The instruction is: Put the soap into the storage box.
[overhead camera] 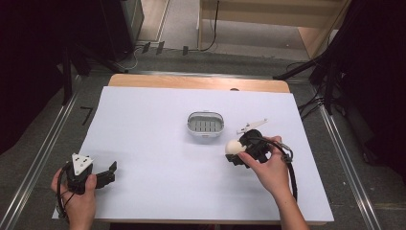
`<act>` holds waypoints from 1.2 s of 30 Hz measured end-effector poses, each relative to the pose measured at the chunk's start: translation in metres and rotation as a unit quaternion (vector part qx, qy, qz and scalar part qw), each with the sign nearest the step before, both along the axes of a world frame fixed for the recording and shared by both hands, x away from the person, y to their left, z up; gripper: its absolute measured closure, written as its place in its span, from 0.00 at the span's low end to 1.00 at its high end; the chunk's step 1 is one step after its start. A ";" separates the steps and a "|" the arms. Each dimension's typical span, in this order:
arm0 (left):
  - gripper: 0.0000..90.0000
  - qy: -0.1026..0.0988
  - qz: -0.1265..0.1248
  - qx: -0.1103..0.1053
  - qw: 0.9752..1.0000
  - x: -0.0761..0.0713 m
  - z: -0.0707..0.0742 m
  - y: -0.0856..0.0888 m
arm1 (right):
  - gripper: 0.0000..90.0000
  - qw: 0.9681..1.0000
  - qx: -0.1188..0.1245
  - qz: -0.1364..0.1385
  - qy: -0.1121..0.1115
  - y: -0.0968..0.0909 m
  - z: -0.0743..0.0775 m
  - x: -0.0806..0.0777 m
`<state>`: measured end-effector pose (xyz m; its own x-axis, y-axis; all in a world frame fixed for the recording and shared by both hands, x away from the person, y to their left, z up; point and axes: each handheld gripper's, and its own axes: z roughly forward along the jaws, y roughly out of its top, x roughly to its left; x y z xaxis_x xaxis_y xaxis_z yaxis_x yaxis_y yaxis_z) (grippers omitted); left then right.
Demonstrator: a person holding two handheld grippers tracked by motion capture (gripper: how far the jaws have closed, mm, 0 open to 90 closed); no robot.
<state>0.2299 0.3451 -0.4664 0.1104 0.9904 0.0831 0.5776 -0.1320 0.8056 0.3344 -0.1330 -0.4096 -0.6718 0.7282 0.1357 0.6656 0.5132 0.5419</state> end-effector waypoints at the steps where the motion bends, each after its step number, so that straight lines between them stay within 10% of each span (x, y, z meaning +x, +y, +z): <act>1: 0.08 0.000 0.000 0.000 1.000 0.000 0.000 0.000 | 0.27 1.000 0.000 0.001 -0.001 0.001 0.001 0.001; 36: 0.08 0.001 0.001 -0.002 1.000 0.000 0.000 0.000 | 0.27 1.000 -0.003 0.008 -0.015 0.034 0.017 0.029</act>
